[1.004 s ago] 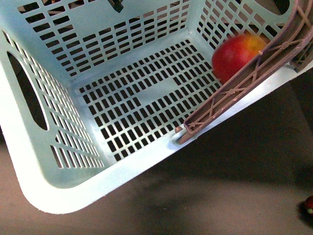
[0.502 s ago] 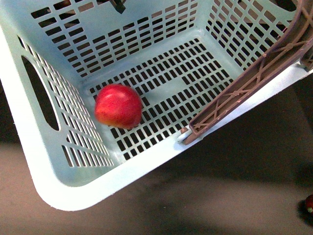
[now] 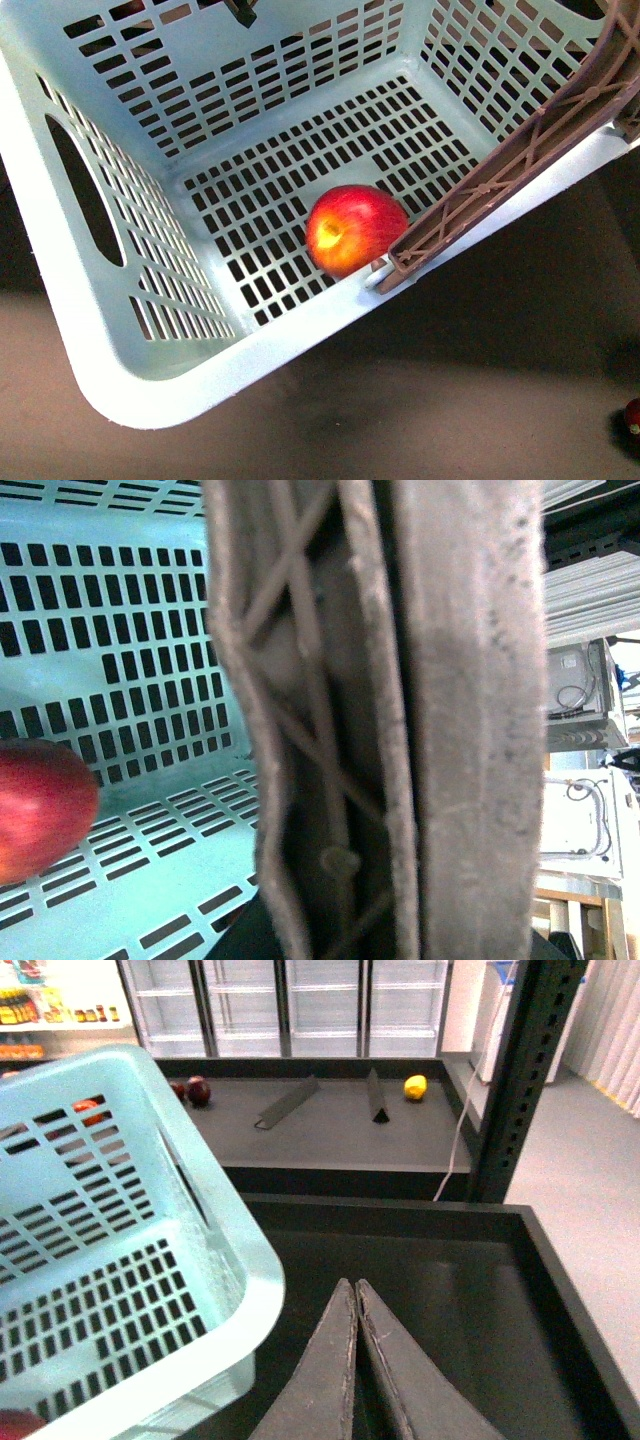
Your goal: Pick apple with right arm and hold basket with left
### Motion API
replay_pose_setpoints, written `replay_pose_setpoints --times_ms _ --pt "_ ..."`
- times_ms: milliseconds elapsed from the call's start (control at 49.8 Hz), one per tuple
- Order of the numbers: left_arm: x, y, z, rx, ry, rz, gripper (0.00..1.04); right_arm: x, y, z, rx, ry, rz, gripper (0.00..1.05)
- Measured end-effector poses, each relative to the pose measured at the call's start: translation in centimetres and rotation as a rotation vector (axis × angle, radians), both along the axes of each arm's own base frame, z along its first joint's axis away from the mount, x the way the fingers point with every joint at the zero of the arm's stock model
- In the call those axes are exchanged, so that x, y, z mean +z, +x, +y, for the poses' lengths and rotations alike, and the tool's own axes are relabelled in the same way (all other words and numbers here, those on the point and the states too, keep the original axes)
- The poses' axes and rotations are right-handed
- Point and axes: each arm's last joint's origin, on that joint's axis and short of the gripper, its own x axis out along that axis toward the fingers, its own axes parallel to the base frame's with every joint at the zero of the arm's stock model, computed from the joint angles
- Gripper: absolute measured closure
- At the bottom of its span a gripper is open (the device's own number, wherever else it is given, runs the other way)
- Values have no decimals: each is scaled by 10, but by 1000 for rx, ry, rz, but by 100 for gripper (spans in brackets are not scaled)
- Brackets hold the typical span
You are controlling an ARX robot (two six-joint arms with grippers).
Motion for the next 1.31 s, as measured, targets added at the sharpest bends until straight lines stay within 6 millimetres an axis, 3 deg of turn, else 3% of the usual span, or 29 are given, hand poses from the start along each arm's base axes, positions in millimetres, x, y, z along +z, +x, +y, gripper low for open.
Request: replay_pose_setpoints --times_ms 763,1305 --pt "0 0 0 5 7 -5 89 -31 -52 -5 -21 1 -14 103" --pt "0 0 0 4 7 -5 89 -28 -68 -5 -20 1 -29 103"
